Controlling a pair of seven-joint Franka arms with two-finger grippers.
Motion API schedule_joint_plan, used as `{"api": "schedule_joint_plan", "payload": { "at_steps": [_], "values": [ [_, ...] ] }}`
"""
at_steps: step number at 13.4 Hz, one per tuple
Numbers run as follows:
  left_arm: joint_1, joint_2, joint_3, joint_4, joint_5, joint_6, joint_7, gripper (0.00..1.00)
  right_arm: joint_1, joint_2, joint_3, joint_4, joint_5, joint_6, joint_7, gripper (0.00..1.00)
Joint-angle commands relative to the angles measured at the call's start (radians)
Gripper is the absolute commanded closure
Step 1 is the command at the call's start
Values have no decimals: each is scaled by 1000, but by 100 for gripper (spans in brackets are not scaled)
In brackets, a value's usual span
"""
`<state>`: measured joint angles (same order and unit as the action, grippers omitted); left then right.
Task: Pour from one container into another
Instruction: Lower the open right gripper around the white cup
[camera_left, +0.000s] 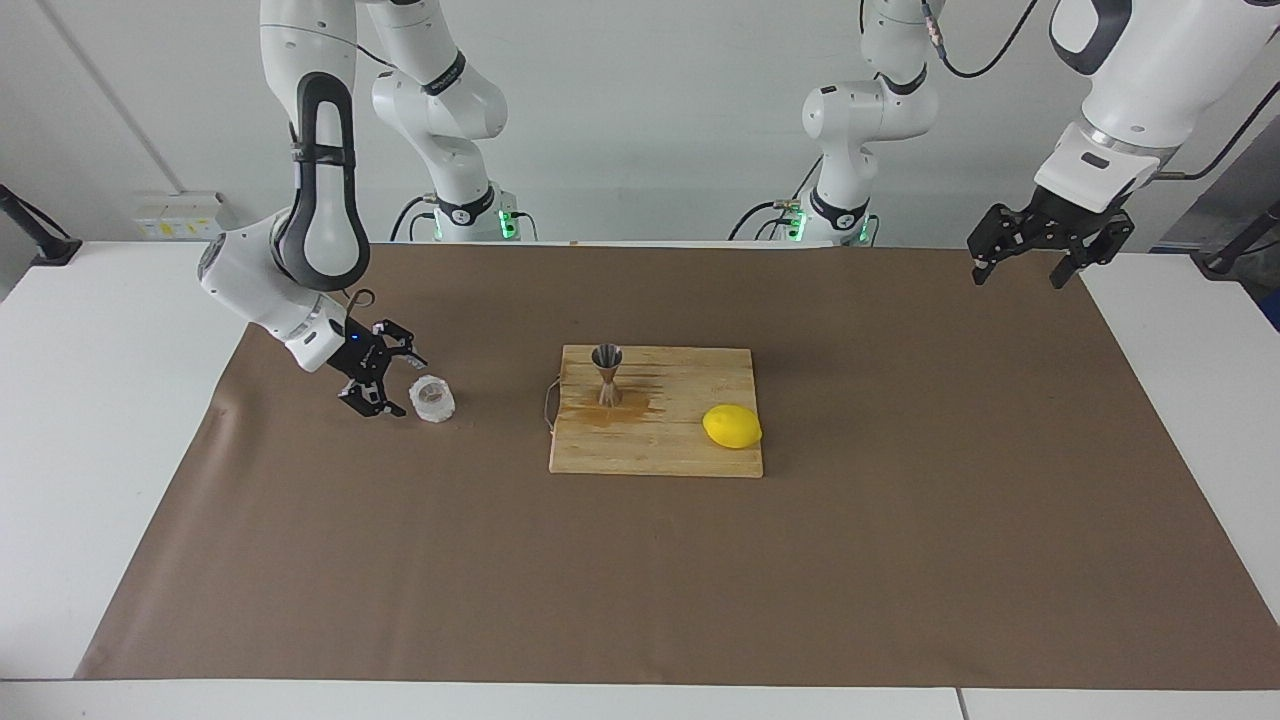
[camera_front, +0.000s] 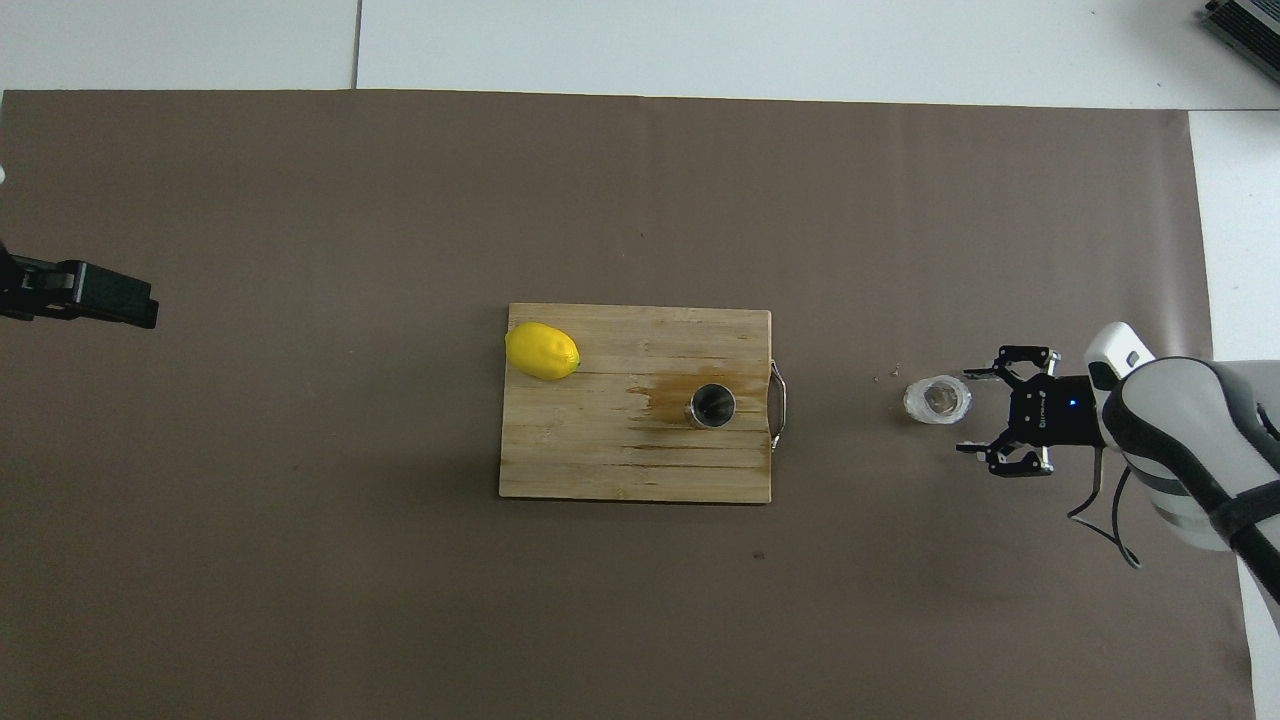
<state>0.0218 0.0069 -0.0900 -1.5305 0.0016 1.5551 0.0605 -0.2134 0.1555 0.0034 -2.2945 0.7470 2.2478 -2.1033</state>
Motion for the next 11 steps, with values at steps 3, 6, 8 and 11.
{"api": "schedule_joint_plan", "payload": {
  "at_steps": [3, 6, 8, 11],
  "values": [
    [17, -28, -5, -26, -17, -7, 10, 0, 12, 71, 7, 0, 169, 23, -138, 0],
    [17, -28, -7, -26, -17, -7, 10, 0, 32, 71, 7, 1, 172, 30, -144, 0],
    [17, -28, -5, -26, -17, -7, 10, 0, 38, 71, 10, 1, 175, 29, -146, 0],
    [17, -28, -7, -26, -17, -7, 10, 0, 46, 71, 12, 3, 203, 29, -150, 0]
  ]
}}
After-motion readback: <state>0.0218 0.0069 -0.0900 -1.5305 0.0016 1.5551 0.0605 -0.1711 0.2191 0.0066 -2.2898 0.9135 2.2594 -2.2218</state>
